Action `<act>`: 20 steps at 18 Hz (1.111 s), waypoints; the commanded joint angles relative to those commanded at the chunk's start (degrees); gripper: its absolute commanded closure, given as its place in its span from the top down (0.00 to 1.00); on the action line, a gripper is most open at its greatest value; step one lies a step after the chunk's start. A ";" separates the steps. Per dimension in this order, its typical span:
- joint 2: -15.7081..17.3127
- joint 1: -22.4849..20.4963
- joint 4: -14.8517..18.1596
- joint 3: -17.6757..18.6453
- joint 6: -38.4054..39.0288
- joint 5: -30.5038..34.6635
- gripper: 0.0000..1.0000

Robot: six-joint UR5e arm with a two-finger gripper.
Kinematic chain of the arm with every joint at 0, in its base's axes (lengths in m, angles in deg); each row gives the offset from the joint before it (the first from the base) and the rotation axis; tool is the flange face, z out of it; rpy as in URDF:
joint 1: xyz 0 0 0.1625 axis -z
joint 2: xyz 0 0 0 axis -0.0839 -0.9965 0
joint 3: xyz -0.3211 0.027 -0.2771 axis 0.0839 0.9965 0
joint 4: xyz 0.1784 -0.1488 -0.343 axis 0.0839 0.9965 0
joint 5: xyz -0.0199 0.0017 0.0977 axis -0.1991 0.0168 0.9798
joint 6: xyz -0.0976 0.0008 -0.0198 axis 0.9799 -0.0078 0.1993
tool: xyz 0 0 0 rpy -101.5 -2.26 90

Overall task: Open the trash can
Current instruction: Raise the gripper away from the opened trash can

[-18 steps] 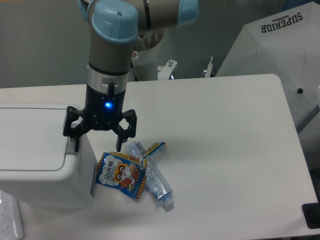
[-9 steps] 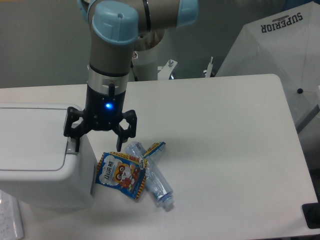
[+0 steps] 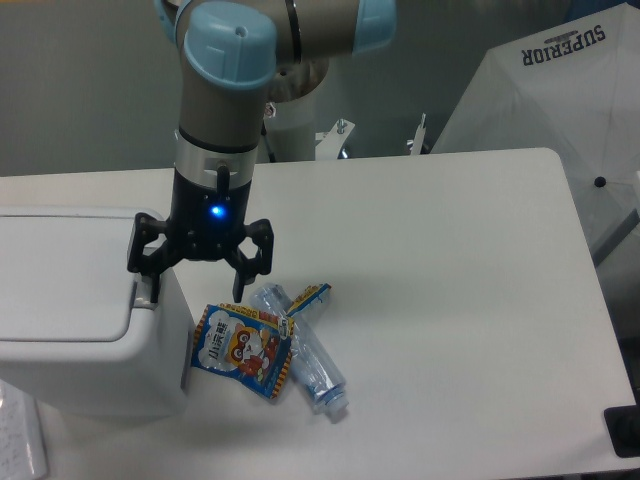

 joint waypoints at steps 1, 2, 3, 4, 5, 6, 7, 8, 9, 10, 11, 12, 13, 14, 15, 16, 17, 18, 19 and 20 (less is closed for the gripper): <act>0.00 0.00 0.00 -0.09 0.00 0.00 1.00; 0.09 0.00 0.00 -0.09 0.00 0.00 1.00; 0.00 0.00 0.00 -0.35 0.00 0.00 1.00; 0.00 0.00 0.00 -0.87 0.00 0.00 1.00; 0.09 0.00 -0.09 -1.49 -0.17 0.00 1.00; 0.17 -0.09 -0.09 -2.37 -0.44 0.00 1.00; 0.18 -0.26 0.00 -3.33 -0.61 0.09 1.00; 0.09 -0.87 0.00 -4.91 -0.70 0.26 1.00; 0.09 -1.92 -0.09 -5.62 -0.79 0.87 1.00; 0.09 -3.41 -0.09 -6.15 -1.23 1.84 1.00; 0.17 -4.82 -0.09 -6.41 -1.84 3.24 1.00; 0.18 -5.96 -0.09 -6.33 -2.63 4.64 1.00; 0.18 -6.76 -0.17 -5.98 -4.03 6.14 1.00; 0.18 -7.72 -0.09 -5.89 -6.13 7.46 1.00; 0.09 -8.87 0.00 -5.89 -8.59 9.04 1.00; 0.00 -9.31 0.26 -5.89 -10.79 11.23 1.00; -0.17 -9.32 0.61 -5.89 -12.81 14.21 1.00; -0.26 -9.32 0.79 -5.63 -14.40 17.72 1.00; -0.35 -9.32 1.05 -5.36 -15.89 20.54 1.00; -0.35 -9.23 1.58 -4.93 -17.47 22.39 1.00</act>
